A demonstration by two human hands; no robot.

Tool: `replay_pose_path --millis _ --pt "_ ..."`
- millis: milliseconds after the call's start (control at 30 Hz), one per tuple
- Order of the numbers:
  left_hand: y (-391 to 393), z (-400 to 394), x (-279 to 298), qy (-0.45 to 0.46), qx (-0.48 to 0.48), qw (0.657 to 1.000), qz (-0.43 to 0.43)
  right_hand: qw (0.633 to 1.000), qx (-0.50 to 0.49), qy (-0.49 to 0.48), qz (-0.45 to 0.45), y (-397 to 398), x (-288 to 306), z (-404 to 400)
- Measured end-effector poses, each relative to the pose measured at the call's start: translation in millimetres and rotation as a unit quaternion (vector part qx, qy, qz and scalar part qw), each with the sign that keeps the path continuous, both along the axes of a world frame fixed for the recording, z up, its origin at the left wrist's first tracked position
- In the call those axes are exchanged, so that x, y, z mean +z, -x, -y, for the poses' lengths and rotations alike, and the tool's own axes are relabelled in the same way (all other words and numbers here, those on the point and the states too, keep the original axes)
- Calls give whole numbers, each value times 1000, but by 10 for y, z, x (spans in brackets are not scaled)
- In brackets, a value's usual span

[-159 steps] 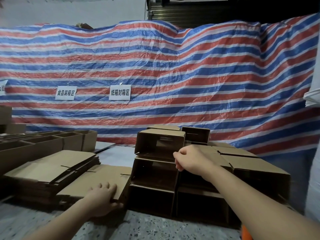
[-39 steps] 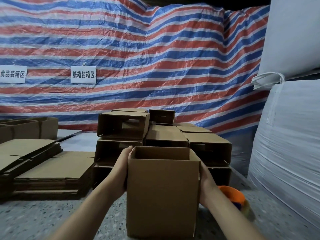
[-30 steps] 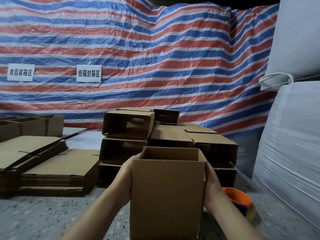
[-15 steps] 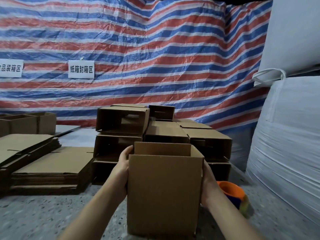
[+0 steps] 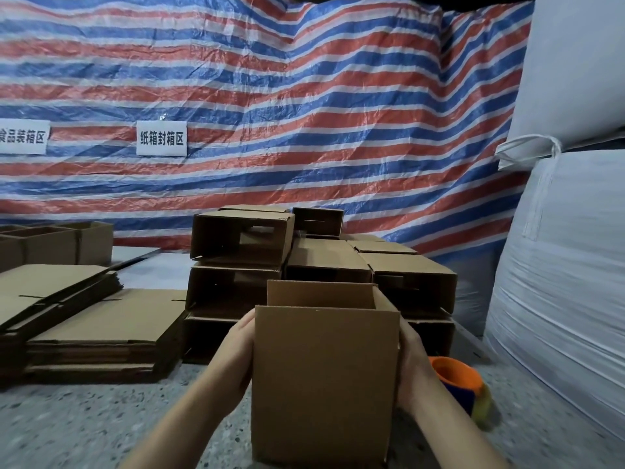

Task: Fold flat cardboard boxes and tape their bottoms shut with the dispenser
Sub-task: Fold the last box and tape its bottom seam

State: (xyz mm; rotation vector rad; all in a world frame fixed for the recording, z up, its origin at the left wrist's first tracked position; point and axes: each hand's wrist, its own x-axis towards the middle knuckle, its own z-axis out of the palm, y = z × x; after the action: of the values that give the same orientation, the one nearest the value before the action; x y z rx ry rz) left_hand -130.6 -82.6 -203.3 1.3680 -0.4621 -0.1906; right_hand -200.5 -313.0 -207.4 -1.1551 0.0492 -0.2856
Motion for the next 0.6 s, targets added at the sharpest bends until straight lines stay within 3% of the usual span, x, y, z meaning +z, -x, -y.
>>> replay_pose_path --millis 133,267,433,600 --pt "-4 13 -2 28 24 999 3 998 -13 41 -52 -13 101 -6" --pt "29 20 6 -32 48 998 35 992 -30 82 -89 -38 120 47" --pt "-12 -184 16 -87 -64 991 82 992 -27 86 -89 -36 90 59" --pt "0 -190 97 -118 -41 988 90 993 -30 69 -93 -43 85 60"
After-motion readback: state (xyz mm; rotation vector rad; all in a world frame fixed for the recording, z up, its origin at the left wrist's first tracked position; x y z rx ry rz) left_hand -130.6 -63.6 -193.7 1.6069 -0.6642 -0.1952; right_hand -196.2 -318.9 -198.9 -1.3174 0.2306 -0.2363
